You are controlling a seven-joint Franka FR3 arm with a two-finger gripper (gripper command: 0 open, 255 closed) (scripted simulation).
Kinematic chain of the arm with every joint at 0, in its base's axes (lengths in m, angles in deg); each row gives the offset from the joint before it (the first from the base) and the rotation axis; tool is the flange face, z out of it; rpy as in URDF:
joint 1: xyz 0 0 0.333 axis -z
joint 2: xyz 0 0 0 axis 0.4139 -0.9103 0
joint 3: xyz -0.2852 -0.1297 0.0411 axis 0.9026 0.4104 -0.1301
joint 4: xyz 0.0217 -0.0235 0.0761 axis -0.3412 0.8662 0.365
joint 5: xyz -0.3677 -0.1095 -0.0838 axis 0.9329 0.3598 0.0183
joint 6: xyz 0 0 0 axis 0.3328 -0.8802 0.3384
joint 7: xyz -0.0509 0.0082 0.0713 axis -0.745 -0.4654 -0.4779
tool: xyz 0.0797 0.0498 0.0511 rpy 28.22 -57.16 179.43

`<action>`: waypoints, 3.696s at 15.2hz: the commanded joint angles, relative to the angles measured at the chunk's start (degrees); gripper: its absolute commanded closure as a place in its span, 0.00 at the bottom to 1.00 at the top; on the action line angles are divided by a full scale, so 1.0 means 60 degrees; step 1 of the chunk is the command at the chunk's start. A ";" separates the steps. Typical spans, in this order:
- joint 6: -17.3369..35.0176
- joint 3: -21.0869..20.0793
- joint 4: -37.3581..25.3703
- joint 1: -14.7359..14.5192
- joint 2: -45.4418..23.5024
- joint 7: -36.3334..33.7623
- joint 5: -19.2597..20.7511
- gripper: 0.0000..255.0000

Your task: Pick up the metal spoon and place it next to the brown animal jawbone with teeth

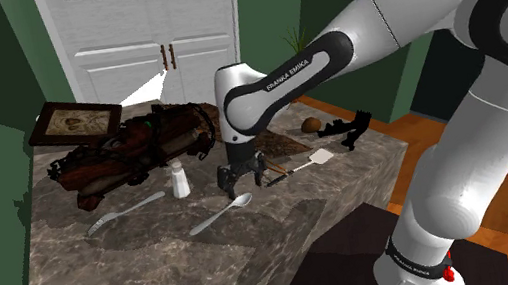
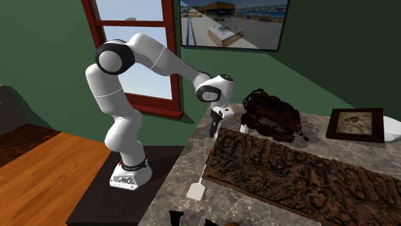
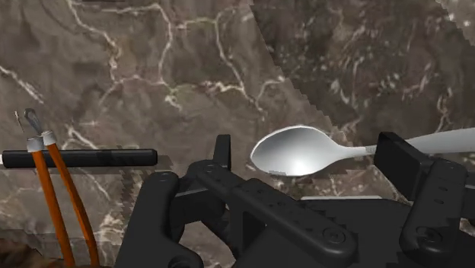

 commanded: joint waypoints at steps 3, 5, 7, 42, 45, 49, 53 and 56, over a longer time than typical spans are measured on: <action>0.0557 -0.0040 0.0250 -0.0011 -0.0315 -0.0036 0.0000 0.00; 0.0836 -0.0065 0.0392 -0.0026 -0.0453 -0.0043 -0.0004 0.00; 0.0917 -0.0072 0.0431 -0.0031 -0.0494 -0.0045 -0.0005 0.00; -0.1672 0.0083 -0.0874 0.0002 0.0805 -0.0151 -0.0033 1.00; -0.2070 0.0109 -0.1145 0.0009 0.0933 -0.0176 -0.0025 1.00; -0.2594 0.0143 -0.1533 0.0019 0.1071 -0.0213 -0.0012 1.00; -0.3046 0.0172 -0.1893 0.0027 0.1165 -0.0248 0.0001 1.00; -0.3158 0.0590 -0.1187 0.0240 0.1907 0.0374 0.0078 1.00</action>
